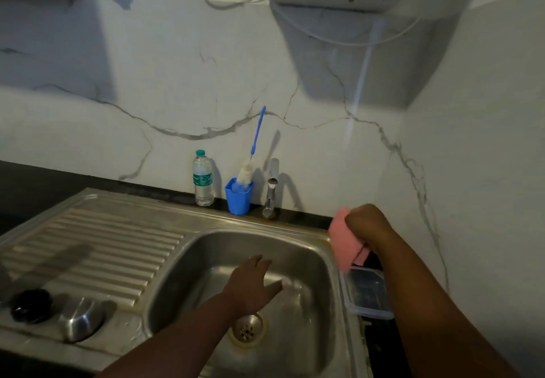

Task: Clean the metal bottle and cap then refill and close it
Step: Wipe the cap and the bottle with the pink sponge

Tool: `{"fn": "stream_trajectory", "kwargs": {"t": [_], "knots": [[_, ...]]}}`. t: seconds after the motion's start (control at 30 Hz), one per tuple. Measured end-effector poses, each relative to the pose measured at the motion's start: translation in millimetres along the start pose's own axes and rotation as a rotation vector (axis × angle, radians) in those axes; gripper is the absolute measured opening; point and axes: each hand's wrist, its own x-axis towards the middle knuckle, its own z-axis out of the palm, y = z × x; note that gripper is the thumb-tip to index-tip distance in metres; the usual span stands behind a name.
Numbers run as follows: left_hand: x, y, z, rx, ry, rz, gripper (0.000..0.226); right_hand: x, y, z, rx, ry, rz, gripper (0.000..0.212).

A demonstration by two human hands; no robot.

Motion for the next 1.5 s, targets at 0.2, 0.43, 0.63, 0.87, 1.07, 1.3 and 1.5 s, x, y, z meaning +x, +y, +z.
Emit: {"fn": "stream_trajectory", "kwargs": {"t": [0.2, 0.43, 0.63, 0.87, 1.07, 1.3, 1.5], "knots": [[-8, -35, -62, -1.008, -0.035, -0.306, 0.029, -46, -79, 116, 0.63, -0.338, 0.155, 0.013], [-39, -137, -96, -1.127, 0.182, -0.336, 0.036, -99, -136, 265, 0.655, -0.607, 0.106, 0.036], [-82, -216, -166, -0.228, 0.146, -0.155, 0.052, -110, -146, 298, 0.673, -0.797, 0.144, 0.066], [-125, -266, -175, 0.235, -0.214, -0.11, 0.09, -123, -154, 325, 0.537, -0.766, 0.093, 0.058], [-125, -267, -167, 0.291, -0.197, -0.072, 0.056, -127, -146, 326, 0.429, -0.768, 0.054, 0.057], [-92, -239, -176, -0.874, 0.015, -0.229, 0.088, -134, -140, 285, 0.44, -0.545, -0.027, 0.062], [-64, -179, -158, -1.233, -0.021, -0.2, 0.061, -156, -145, 235, 0.479, -0.123, -0.274, 0.033]]}}
